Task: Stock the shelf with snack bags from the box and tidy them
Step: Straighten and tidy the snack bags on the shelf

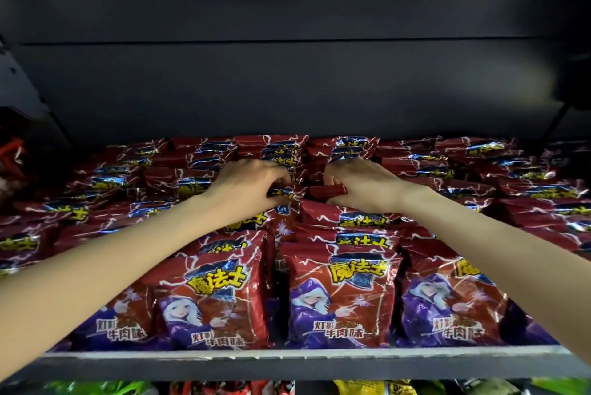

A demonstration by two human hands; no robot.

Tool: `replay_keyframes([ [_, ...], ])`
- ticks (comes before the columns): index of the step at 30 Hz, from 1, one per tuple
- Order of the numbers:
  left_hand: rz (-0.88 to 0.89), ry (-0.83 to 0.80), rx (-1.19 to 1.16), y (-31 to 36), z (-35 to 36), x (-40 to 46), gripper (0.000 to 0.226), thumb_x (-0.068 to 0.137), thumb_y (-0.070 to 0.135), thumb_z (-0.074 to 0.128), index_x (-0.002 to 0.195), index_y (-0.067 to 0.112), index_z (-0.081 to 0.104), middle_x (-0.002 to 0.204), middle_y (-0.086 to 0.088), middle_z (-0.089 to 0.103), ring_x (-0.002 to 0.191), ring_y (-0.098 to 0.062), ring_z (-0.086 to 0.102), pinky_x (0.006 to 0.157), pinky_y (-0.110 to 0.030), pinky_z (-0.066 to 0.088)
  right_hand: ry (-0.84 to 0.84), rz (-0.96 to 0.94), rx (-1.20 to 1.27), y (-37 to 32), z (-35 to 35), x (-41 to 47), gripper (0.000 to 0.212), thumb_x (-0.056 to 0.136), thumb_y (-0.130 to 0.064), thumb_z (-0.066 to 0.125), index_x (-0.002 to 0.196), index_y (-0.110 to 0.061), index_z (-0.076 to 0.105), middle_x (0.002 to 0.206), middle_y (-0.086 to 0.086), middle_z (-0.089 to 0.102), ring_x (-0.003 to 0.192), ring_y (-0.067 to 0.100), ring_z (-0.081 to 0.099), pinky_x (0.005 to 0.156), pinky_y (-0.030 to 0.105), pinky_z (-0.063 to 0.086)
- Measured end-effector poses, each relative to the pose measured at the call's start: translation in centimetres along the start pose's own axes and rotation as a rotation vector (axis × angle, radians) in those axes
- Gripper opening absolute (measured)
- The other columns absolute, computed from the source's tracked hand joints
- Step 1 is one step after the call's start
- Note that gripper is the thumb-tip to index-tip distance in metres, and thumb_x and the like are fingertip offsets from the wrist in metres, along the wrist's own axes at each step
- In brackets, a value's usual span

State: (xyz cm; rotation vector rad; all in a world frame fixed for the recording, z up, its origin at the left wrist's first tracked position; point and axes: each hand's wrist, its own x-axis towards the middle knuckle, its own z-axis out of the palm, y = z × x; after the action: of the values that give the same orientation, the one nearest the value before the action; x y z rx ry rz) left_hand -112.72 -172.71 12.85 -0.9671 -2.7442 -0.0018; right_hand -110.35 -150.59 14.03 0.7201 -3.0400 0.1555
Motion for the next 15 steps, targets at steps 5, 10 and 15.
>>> replay_keyframes([
  [5, 0.027, -0.031, -0.209, -0.6, -1.3, -0.2, 0.036, 0.083, 0.042, 0.064, 0.117, 0.033, 0.057, 0.12, 0.016, 0.052, 0.106, -0.007, 0.053, 0.084, -0.025, 0.046, -0.011, 0.007, -0.038, -0.2, -0.9, 0.0, 0.041, 0.085, -0.041, 0.065, 0.118, -0.022, 0.051, 0.113, -0.006, 0.053, 0.103, 0.015, 0.052, 0.081, 0.028, 0.042],
  [10, -0.036, 0.069, -0.322, -5.0, -5.9, -3.8, 0.019, 0.084, 0.03, 0.064, 0.103, 0.032, 0.066, 0.099, 0.019, 0.064, 0.091, 0.001, 0.06, 0.087, -0.028, 0.049, 0.083, -0.135, 0.286, -1.0, -3.6, 1.2, 0.027, 0.085, -0.033, 0.067, 0.11, -0.025, 0.061, 0.104, -0.01, 0.058, 0.09, 0.004, 0.056, 0.079, 0.02, 0.047],
  [15, -0.192, -0.046, -0.17, -10.6, -6.4, -9.0, 0.016, 0.085, 0.032, 0.063, 0.1, 0.036, 0.065, 0.098, 0.019, 0.062, 0.085, 0.003, 0.059, 0.083, -0.033, 0.052, 0.071, -0.337, 0.141, -6.0, -2.7, 4.1, 0.024, 0.091, -0.031, 0.059, 0.115, -0.026, 0.059, 0.108, -0.012, 0.058, 0.088, 0.003, 0.053, 0.079, 0.025, 0.047],
])
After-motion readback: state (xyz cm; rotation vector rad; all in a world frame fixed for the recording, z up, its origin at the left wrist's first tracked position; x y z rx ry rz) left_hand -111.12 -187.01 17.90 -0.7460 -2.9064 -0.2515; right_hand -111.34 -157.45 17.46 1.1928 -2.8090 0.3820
